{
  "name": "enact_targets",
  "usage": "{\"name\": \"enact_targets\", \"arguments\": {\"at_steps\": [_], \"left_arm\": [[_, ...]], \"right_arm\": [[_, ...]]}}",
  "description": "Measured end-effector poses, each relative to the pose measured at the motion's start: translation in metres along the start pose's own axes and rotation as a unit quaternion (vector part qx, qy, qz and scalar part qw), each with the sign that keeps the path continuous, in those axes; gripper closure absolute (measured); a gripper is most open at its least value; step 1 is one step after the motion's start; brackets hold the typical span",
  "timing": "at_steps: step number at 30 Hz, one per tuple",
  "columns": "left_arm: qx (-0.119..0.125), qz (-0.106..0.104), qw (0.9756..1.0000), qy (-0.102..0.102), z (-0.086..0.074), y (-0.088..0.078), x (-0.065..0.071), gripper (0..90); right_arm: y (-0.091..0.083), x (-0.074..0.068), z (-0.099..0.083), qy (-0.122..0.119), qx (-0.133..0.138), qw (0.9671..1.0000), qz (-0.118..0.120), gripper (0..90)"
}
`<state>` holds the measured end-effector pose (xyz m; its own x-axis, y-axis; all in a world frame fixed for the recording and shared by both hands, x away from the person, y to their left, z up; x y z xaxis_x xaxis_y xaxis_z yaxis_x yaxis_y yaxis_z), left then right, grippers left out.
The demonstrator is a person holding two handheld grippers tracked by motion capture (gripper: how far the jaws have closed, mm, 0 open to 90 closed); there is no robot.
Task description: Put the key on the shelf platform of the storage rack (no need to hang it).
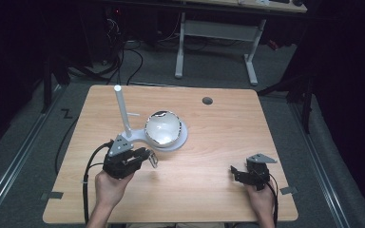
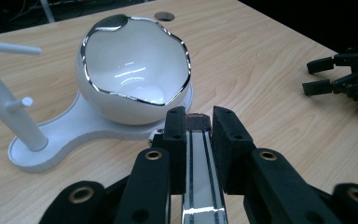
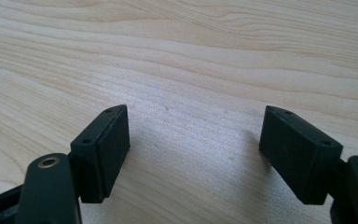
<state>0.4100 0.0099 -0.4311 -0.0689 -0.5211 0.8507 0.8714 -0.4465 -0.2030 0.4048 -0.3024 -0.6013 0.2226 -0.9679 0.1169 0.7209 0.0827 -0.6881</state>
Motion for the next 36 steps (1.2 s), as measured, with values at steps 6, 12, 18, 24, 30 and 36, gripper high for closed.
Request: {"name": "enact_targets", "arguments": {"at_steps": [6, 12, 18, 24, 30, 36], "left_arm": [[-0.004, -0.012, 0.9999, 0.004, 0.0, 0.005, 0.012, 76.2], [-0.008, -0.025, 0.9996, 0.009, 0.002, 0.012, 0.026, 76.2], [-0.005, -0.037, 0.9991, 0.018, 0.007, 0.021, 0.037, 76.2], [0.008, -0.043, 0.9985, 0.032, 0.011, 0.032, 0.044, 76.2], [0.011, -0.039, 0.9986, 0.034, 0.016, 0.042, 0.047, 76.2], [0.022, -0.038, 0.9986, 0.028, 0.023, 0.055, 0.044, 76.2]], "right_arm": [[0.0, 0.0, 0.0, 0.0, 0.0, 1.0, 0.0, 24.7], [0.0, 0.0, 0.0, 0.0, 0.0, 1.0, 0.0, 24.7], [0.0, 0.0, 0.0, 0.0, 0.0, 1.0, 0.0, 24.7], [0.0, 0.0, 0.0, 0.0, 0.0, 1.0, 0.0, 24.7], [0.0, 0.0, 0.0, 0.0, 0.0, 1.0, 0.0, 24.7], [0.0, 0.0, 0.0, 0.0, 0.0, 1.0, 0.0, 24.7]]}}
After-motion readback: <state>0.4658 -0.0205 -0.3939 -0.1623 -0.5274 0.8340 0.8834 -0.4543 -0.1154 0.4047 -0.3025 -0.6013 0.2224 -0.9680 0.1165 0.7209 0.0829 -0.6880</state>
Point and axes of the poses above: each handheld gripper's, and its own axes: y roughly forward along the jaws, z roughly out of its top, x roughly to its right, the point moved 10 cm from there along y, roughly forward along the jaws, and after that the axes turned 8 degrees about -z, right-handed, at the moved point
